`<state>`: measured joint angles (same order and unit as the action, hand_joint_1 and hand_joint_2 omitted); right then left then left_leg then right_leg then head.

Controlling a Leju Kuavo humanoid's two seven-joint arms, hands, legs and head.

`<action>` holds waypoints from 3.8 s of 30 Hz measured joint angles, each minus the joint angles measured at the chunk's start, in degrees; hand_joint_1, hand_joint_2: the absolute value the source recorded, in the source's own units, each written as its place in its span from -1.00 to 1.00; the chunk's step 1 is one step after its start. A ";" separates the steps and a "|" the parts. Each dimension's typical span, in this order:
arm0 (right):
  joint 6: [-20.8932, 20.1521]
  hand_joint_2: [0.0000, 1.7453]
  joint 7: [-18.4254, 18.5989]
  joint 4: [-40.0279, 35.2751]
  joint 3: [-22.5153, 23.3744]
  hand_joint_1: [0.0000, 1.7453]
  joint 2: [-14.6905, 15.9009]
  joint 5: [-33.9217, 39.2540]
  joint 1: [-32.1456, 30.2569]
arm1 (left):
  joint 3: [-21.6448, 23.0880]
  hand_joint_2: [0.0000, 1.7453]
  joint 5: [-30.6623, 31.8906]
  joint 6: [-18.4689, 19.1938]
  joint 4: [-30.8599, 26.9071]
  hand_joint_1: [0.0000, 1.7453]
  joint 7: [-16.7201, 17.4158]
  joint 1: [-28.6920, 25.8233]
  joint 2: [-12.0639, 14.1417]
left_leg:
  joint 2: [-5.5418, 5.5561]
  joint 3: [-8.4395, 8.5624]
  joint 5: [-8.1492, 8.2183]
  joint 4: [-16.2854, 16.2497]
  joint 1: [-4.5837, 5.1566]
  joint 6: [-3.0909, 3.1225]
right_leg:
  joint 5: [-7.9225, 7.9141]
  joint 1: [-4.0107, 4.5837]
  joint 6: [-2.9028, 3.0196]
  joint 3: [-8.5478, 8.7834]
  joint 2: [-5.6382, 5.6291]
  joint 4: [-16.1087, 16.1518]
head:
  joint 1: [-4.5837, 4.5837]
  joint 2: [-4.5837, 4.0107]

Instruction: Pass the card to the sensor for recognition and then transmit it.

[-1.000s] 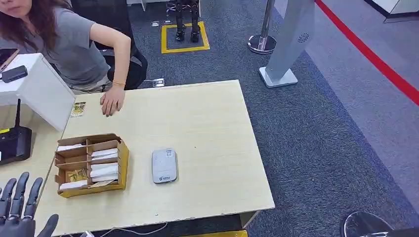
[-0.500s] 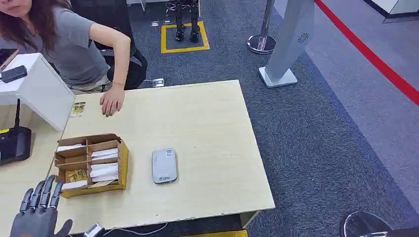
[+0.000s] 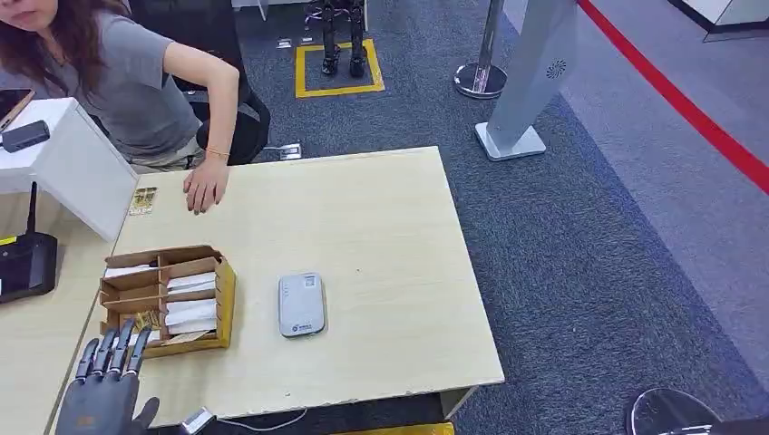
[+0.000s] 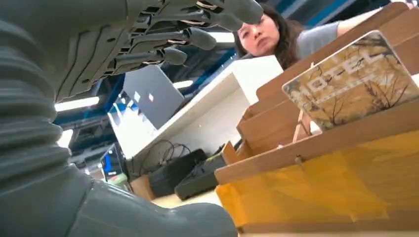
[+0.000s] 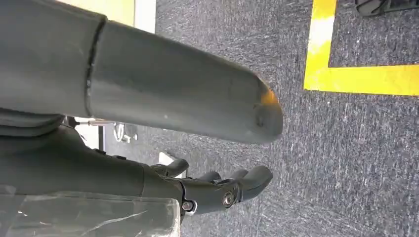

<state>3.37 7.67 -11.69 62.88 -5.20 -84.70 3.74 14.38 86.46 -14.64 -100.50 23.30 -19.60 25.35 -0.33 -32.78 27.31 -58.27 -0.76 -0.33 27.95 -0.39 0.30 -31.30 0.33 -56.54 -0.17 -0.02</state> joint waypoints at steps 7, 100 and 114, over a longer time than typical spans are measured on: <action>0.00 -1.00 0.00 0.00 0.00 -1.00 0.00 -0.02 0.02 | 1.05 1.00 1.53 -0.92 0.24 -1.00 0.59 0.49 0.31 | 0.00 0.00 0.00 0.00 0.00 0.00 | 0.00 0.00 0.00 0.00 0.00 0.00 | -0.02 0.00; 0.15 -1.00 -0.02 0.00 -1.90 -1.00 0.92 -2.16 0.28 | 3.30 1.00 3.02 -8.57 17.11 -1.00 -6.97 13.77 -6.71 | 0.00 0.00 0.00 -0.01 0.01 0.00 | -0.01 0.00 0.01 -0.02 -0.01 0.00 | 0.00 0.00; 0.15 -1.00 0.02 0.00 -1.97 -1.00 0.94 -2.27 0.27 | 3.30 1.00 3.54 -8.79 18.32 -1.00 -4.13 14.38 -6.40 | -0.01 0.00 0.00 -0.01 0.01 0.00 | -0.01 0.00 0.01 -0.02 -0.01 0.00 | 0.00 0.00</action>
<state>3.52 7.69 -11.69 60.92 -4.26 -86.97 4.02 17.68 90.01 -23.43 -82.18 19.17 -5.22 18.95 -0.33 -32.79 27.30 -58.28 -0.75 -0.33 27.95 -0.39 0.31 -31.32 0.31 -56.54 -0.17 -0.02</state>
